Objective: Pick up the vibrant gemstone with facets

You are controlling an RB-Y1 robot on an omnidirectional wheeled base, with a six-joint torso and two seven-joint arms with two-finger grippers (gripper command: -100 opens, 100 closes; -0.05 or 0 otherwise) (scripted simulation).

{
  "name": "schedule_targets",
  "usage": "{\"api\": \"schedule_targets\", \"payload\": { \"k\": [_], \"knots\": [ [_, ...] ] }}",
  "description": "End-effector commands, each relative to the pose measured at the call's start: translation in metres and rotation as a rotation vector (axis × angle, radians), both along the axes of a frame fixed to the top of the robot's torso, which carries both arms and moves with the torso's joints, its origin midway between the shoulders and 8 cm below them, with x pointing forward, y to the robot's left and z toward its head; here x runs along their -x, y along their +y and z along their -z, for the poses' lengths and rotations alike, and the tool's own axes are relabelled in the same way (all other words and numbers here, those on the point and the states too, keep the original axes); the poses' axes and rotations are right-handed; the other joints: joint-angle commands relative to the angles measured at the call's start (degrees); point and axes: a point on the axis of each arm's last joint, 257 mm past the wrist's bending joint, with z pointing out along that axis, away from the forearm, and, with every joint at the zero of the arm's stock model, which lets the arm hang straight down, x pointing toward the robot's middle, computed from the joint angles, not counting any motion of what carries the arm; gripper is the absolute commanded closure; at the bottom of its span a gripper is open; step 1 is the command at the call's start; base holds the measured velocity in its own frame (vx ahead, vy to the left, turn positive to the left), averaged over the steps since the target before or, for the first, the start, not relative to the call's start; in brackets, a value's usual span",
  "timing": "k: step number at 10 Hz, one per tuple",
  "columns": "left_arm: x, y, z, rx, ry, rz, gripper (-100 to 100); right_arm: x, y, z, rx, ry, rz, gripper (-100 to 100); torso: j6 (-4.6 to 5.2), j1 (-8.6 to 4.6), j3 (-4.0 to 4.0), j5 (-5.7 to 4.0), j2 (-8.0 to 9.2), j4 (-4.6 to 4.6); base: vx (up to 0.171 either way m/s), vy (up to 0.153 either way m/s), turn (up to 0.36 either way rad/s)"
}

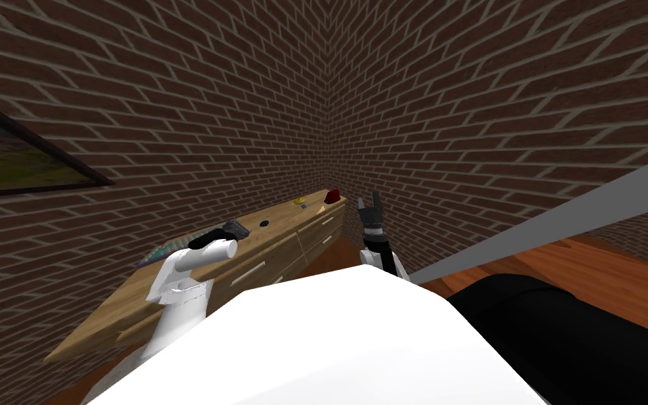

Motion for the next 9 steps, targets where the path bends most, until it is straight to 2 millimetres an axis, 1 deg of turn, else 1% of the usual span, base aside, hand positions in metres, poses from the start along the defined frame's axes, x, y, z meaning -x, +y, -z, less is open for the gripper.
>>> {"api": "schedule_targets", "payload": {
  "k": [1, 2, 3, 4, 6, 7, 9],
  "knots": [
    [0.005, 0.013, 0.009, 0.019, 0.044, -0.032, -100, 0.000, 0.000, 0.000, 0.000, 0.000, 0.000, 0, 0.00, 0.00, 0.00, 0.00, 0.00, 0.00, 0.039, -0.033, -0.127],
    [0.007, 0.013, 0.012, 0.023, 0.056, -0.035, -100, 0.000, 0.000, 0.000, 0.000, 0.000, 0.000, 0, 0.02, -0.02, -0.01, 0.00, -0.02, 0.00, 0.033, -0.027, -0.059],
    [0.011, 0.023, 0.019, 0.037, 0.089, -0.060, -100, 0.000, 0.000, 0.000, 0.000, 0.000, 0.000, 0, -0.01, 0.00, 0.00, 0.00, 0.00, 0.00, 0.045, -0.036, -0.091],
    [0.013, 0.023, 0.021, 0.039, 0.096, -0.062, -100, 0.000, 0.000, 0.000, 0.000, 0.000, 0.000, 0, 0.01, -0.03, -0.02, -0.01, -0.04, -0.01, 0.039, -0.025, -0.053],
    [0.024, 0.043, 0.036, 0.067, 0.163, -0.108, -100, 0.000, 0.000, 0.000, 0.000, 0.000, 0.000, 0, 0.00, 0.02, -0.02, 0.00, -0.04, -0.01, 0.054, -0.024, -0.128],
    [0.025, 0.043, 0.038, 0.071, 0.172, -0.111, -100, 0.000, 0.000, 0.000, 0.000, 0.000, 0.000, 0, 0.02, 0.02, -0.06, 0.00, -0.11, -0.02, 0.057, -0.022, -0.066],
    [0.038, 0.059, 0.052, 0.099, 0.237, -0.151, -100, 0.000, 0.000, 0.000, 0.000, 0.000, 0.000, 0, 0.00, -0.01, -0.05, 0.00, -0.08, -0.02, 0.068, -0.036, -0.118]
  ]
}}
